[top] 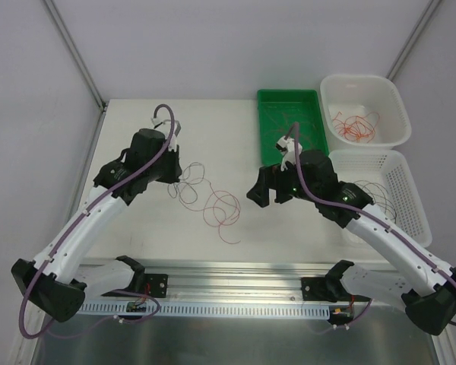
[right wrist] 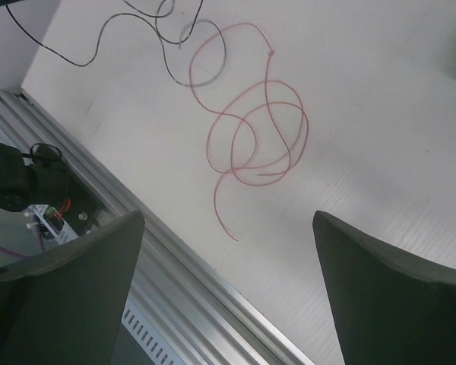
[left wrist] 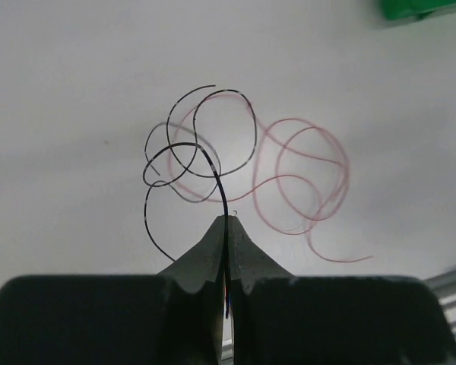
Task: Untangle the cables
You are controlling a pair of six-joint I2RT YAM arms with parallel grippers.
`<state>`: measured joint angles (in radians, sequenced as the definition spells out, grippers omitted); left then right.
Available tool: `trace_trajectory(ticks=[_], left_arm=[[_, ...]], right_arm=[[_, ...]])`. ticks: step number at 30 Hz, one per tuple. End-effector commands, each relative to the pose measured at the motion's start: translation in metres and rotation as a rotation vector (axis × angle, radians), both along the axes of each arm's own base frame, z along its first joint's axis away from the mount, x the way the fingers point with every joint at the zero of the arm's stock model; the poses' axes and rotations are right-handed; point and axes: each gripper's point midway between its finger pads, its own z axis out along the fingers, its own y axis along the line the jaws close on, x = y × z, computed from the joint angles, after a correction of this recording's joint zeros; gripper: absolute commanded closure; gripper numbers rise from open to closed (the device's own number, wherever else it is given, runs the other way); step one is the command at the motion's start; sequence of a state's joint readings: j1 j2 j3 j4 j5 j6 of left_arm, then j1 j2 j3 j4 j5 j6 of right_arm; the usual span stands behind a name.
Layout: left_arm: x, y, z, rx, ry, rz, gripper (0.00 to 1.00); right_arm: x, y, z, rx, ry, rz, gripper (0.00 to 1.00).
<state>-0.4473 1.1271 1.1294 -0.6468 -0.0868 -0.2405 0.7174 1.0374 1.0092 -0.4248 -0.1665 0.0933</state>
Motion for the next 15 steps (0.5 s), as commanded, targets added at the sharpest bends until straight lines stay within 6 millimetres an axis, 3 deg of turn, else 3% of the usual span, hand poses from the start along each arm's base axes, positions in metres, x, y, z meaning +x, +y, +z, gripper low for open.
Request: trace_trajectory(ticks=[1, 6, 10, 15], left_arm=[[-0.019, -0.044, 0.055, -0.104, -0.109, -0.255, 1.0], [-0.045, -0.084, 0.09, -0.199, -0.154, -0.473, 1.0], [-0.054, -0.097, 0.11, -0.248, -0.175, -0.52, 1.0], [-0.06, -0.108, 0.121, -0.273, -0.182, -0.553, 1.0]], right_arm=[[-0.002, 0.017, 0.04, 0.161, -0.083, 0.035, 0.02], [0.0, 0.025, 0.051, 0.222, -0.114, 0.052, 0.01], [0.003, 0.031, 0.055, 0.263, -0.102, 0.029, 0.01], [0.011, 0.03, 0.048, 0.288, -0.078, -0.049, 0.01]])
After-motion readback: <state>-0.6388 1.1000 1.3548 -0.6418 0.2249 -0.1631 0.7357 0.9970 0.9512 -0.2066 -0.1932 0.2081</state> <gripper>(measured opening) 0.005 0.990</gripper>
